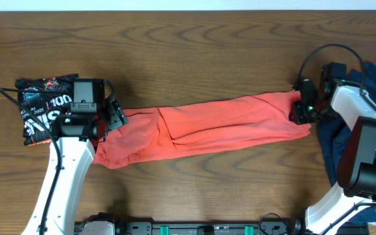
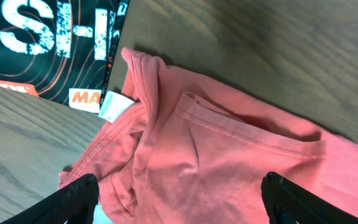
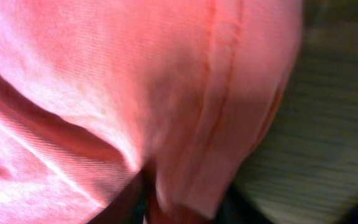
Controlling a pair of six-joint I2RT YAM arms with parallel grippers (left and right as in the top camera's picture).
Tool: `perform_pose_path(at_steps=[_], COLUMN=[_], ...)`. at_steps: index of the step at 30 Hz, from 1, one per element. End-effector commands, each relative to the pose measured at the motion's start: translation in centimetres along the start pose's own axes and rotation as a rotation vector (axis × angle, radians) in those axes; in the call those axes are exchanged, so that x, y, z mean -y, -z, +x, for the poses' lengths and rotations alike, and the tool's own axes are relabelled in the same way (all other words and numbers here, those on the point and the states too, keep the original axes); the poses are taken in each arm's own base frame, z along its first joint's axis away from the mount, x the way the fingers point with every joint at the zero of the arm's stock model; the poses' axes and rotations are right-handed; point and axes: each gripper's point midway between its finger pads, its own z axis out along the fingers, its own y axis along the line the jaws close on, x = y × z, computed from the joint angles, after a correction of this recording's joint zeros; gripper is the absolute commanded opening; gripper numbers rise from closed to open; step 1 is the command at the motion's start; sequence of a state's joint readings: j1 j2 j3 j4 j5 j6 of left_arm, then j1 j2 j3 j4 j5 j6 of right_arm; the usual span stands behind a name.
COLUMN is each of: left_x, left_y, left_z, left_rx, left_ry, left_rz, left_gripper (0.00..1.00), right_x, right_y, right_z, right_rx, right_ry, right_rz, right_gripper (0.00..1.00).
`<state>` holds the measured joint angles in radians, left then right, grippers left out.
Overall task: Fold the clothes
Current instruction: 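Grasp the right end with the right gripper and fold it leftward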
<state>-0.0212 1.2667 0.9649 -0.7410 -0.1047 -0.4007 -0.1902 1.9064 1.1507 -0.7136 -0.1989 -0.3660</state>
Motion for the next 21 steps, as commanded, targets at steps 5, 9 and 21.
perform_pose_path(at_steps=[5, 9, 21], left_x=[-0.3, -0.6, -1.7], left_y=[0.5, 0.5, 0.5], left_z=[-0.2, 0.4, 1.2], left_rx=[0.007, -0.019, -0.058], left_ry=[0.02, 0.016, 0.036], left_rz=[-0.011, -0.024, -0.054], left_gripper=[0.85, 0.86, 0.89], right_x=[-0.7, 2.6, 2.8], right_y=[-1.1, -0.3, 8.1], right_z=[1.5, 1.8, -4.0], right_rx=[-0.067, -0.092, -0.019], right_ry=[-0.007, -0.156, -0.259], right_rz=[0.021, 0.212, 0.276], right_gripper=[0.01, 0.01, 0.01])
